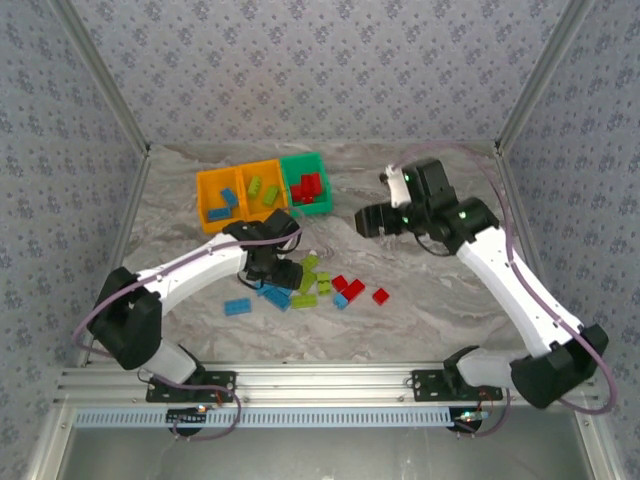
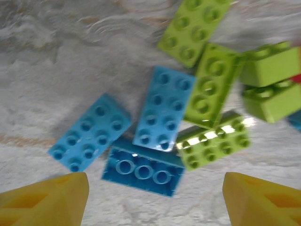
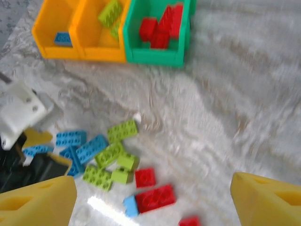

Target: Sort the legos into containers by color

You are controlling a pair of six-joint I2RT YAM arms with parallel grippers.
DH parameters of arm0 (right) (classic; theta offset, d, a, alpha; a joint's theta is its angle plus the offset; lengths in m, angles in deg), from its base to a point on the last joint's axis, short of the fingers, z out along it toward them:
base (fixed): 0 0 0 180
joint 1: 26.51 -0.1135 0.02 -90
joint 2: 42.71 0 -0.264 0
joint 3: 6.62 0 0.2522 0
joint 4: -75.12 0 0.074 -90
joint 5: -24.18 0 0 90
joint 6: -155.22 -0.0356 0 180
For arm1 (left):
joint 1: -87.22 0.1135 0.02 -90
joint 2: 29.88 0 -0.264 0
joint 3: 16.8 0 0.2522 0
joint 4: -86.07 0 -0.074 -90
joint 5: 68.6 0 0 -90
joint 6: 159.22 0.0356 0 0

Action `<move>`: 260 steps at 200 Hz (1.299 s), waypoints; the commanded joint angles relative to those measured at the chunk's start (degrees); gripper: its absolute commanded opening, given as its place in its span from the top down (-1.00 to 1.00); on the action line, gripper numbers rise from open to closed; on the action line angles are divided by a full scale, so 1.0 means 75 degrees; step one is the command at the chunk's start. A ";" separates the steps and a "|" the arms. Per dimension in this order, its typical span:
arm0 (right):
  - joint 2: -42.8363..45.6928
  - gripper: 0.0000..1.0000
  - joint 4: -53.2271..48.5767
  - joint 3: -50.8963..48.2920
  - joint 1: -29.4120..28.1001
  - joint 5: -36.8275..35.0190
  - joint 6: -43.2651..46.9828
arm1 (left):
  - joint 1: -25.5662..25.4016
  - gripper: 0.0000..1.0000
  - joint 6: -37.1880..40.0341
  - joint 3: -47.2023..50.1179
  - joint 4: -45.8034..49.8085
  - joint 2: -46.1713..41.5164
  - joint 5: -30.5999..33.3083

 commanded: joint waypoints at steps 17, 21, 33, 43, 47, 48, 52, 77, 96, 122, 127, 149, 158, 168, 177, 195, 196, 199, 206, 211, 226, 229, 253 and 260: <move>0.0610 -0.82 0.0030 -0.1200 -0.0008 0.0384 -0.1106 | 0.0233 -0.54 0.0616 0.0683 0.0526 -0.0988 0.0870; 0.0626 -0.82 0.0048 -0.1235 -0.0009 0.0415 -0.1128 | 0.0250 -0.54 0.0817 0.0814 0.0561 -0.1129 0.0795; 0.0617 -0.85 0.0069 -0.1244 -0.0001 0.0524 -0.1125 | 0.0312 -0.56 0.0845 0.1219 0.0609 -0.1492 0.0761; 0.0579 -0.86 0.0096 -0.1249 0.0008 0.0584 -0.1109 | 0.0541 -0.56 0.0776 0.1576 0.0425 -0.1760 0.0224; 0.0554 -0.87 0.0126 -0.1245 0.0011 0.0616 -0.1101 | 0.0612 -0.56 0.0678 0.1697 0.0364 -0.1840 0.0092; 0.0540 -0.87 0.0128 -0.1244 0.0005 0.0627 -0.1101 | 0.0623 -0.56 0.0629 0.1724 0.0359 -0.1855 0.0079; 0.0509 -0.88 0.0152 -0.1238 0.0003 0.0652 -0.1083 | 0.0694 -0.56 0.0453 0.1818 0.0335 -0.1912 0.0039; 0.0279 -0.90 0.0175 -0.1136 0.0005 0.0831 -0.1070 | 0.1275 -0.70 -0.0854 0.2276 0.0403 -0.1854 -0.0144; 0.0135 -0.92 0.0229 -0.1101 -0.0007 0.0994 -0.1107 | 0.1311 -0.98 -0.1563 0.2594 0.0119 -0.1840 -0.0191; 0.0039 -0.96 0.0157 -0.1004 -0.0023 0.1084 -0.1057 | 0.1316 -0.98 -0.2446 0.2869 -0.0331 -0.1660 -0.0311; 0.0033 -0.96 0.0124 -0.0989 -0.0016 0.1090 -0.1037 | 0.1315 -0.98 -0.2506 0.2887 -0.0400 -0.1604 -0.0294; 0.0044 -0.99 0.0006 -0.0927 -0.0013 0.1094 -0.0952 | 0.1321 -0.98 -0.2498 0.2844 -0.0580 -0.1314 0.0032; 0.0045 -0.99 -0.0032 -0.0932 -0.0024 0.1118 -0.0947 | 0.1368 -0.94 -0.2456 0.2784 -0.0617 -0.1171 0.0199; 0.0045 -1.00 -0.0084 -0.0926 -0.0016 0.1154 -0.0919 | 0.1428 -0.86 -0.2370 0.2715 -0.0679 -0.0971 0.0324; 0.0045 -1.00 -0.0124 -0.0927 -0.0019 0.1176 -0.0911 | 0.1466 -0.78 -0.2289 0.2673 -0.0702 -0.0755 0.0433; 0.0045 -1.00 -0.0171 -0.0920 -0.0023 0.1213 -0.0901 | 0.1481 -0.60 -0.2150 0.2477 -0.0583 -0.0306 0.0725; 0.0045 -1.00 -0.0166 -0.0918 -0.0017 0.1213 -0.0901 | 0.1479 -0.59 -0.2150 0.2471 -0.0583 -0.0286 0.0736; 0.0054 -1.00 -0.0173 -0.0922 -0.0020 0.1220 -0.0898 | 0.1478 -0.56 -0.2137 0.2459 -0.0557 -0.0237 0.0760; 0.0047 -1.00 -0.0190 -0.0911 -0.0014 0.1224 -0.0901 | 0.1489 -0.48 -0.2119 0.2410 -0.0554 -0.0153 0.0782; 0.0045 -1.00 -0.0188 -0.0908 -0.0026 0.1233 -0.0911 | 0.1479 -0.43 -0.2105 0.2407 -0.0582 -0.0127 0.0783; 0.0035 -1.00 -0.0174 -0.0916 -0.0035 0.1290 -0.0936 | 0.1481 -0.29 -0.2138 0.2446 -0.0694 -0.0127 0.0714; 0.0033 -1.00 -0.0165 -0.0923 -0.0034 0.1303 -0.0936 | 0.1481 -0.26 -0.2148 0.2453 -0.0708 -0.0134 0.0718; -0.0011 -1.00 -0.0121 -0.0957 -0.0056 0.1644 -0.0936 | 0.1482 -0.05 -0.2181 0.2398 -0.0646 -0.0278 0.0717; -0.0029 -1.00 -0.0072 -0.0954 -0.0066 0.1903 -0.0897 | 0.1488 0.00 -0.2193 0.2361 -0.0596 -0.0411 0.0749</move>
